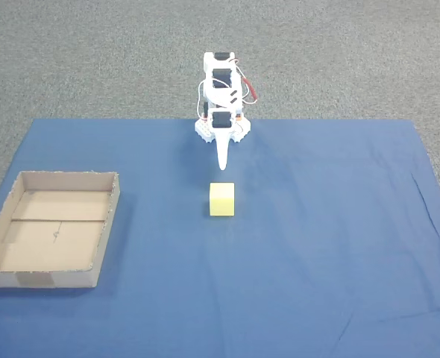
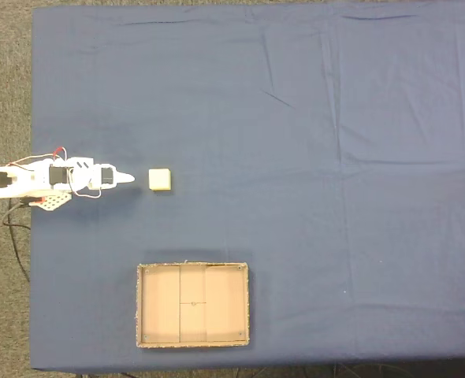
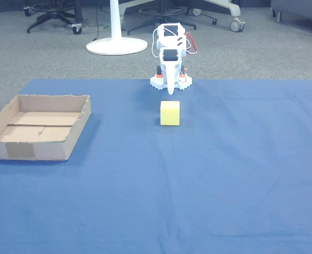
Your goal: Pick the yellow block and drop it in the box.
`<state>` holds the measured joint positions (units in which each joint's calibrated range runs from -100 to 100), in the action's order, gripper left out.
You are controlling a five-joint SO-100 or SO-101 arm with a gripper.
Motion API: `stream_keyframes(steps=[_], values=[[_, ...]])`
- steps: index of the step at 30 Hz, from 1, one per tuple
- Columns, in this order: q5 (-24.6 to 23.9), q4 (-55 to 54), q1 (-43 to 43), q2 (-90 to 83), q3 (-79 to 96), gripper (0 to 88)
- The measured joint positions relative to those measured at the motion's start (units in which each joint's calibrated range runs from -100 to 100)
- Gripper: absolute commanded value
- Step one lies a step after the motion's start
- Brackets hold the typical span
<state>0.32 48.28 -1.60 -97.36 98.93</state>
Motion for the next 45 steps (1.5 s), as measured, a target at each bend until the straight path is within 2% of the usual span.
stream_keyframes(steps=[17, 18, 20, 21, 23, 25, 27, 39, 45], values=[[1.0, 0.0, -0.5, 0.0, 0.0, 1.3], [1.2, 0.1, -0.7, 0.4, 0.0, 8.7], [0.6, 2.5, 0.7, 5.6, -4.7, 30.3], [0.0, 5.2, 0.9, 8.4, -9.2, 38.3], [-1.8, 12.2, 2.8, 17.4, -20.1, 40.9], [0.0, 17.1, 4.3, 26.7, -30.7, 47.3], [4.1, 18.0, 5.4, 34.0, -38.6, 48.8], [3.9, 11.3, 4.4, 69.2, -49.4, 51.2], [3.9, 8.2, 3.8, 81.3, -58.4, 50.2]])
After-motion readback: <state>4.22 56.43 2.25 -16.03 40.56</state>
